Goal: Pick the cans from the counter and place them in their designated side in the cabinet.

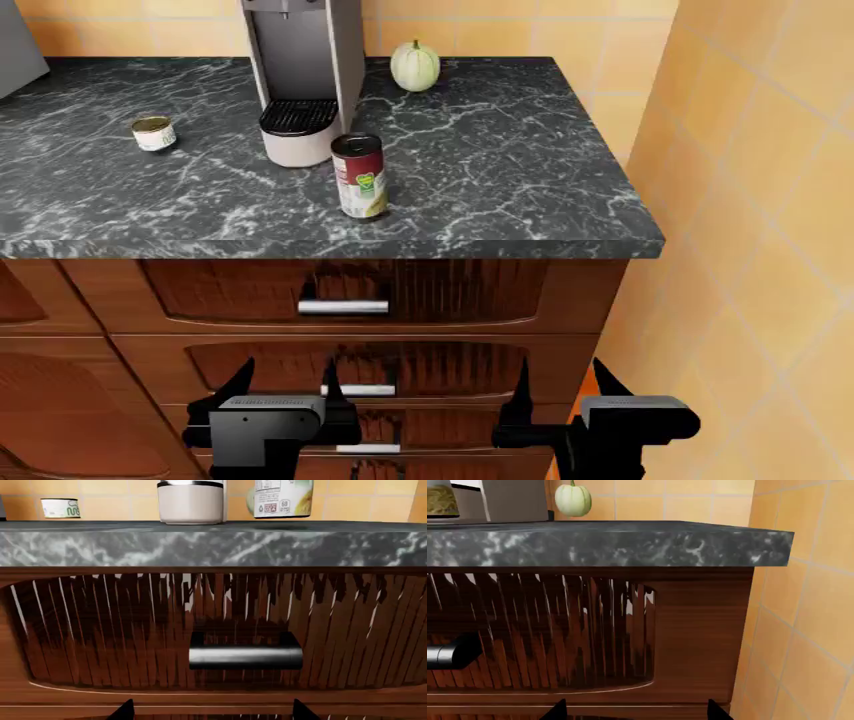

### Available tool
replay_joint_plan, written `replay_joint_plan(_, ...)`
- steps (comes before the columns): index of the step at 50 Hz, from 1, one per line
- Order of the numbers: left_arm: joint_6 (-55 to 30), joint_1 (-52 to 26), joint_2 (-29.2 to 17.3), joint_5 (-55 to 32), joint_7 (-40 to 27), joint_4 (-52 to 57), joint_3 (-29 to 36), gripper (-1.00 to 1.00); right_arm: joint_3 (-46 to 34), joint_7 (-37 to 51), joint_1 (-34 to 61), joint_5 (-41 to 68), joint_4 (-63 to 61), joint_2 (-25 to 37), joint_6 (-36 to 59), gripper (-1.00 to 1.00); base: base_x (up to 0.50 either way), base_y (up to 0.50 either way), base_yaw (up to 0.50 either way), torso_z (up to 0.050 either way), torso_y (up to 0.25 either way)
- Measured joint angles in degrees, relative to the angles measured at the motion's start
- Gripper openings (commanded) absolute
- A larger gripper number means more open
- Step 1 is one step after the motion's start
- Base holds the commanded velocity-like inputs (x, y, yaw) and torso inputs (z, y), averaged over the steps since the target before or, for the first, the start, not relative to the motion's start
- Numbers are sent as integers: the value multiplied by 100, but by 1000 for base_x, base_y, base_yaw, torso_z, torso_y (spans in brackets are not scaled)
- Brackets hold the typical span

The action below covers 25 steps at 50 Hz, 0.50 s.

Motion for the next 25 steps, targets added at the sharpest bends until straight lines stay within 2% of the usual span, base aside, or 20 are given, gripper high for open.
replay_joint_plan(7, -14, 6, -72, -81, -75, 9, 78, 100, -101, 102, 2, 57, -7, 68, 0, 100, 0, 40, 0, 0, 0)
replay_joint_plan(25, -65, 41, -304, -361, -274, 61, 266, 100, -409, 386, -12, 247, -88, 274, 40, 100, 0, 265, 0, 0, 0)
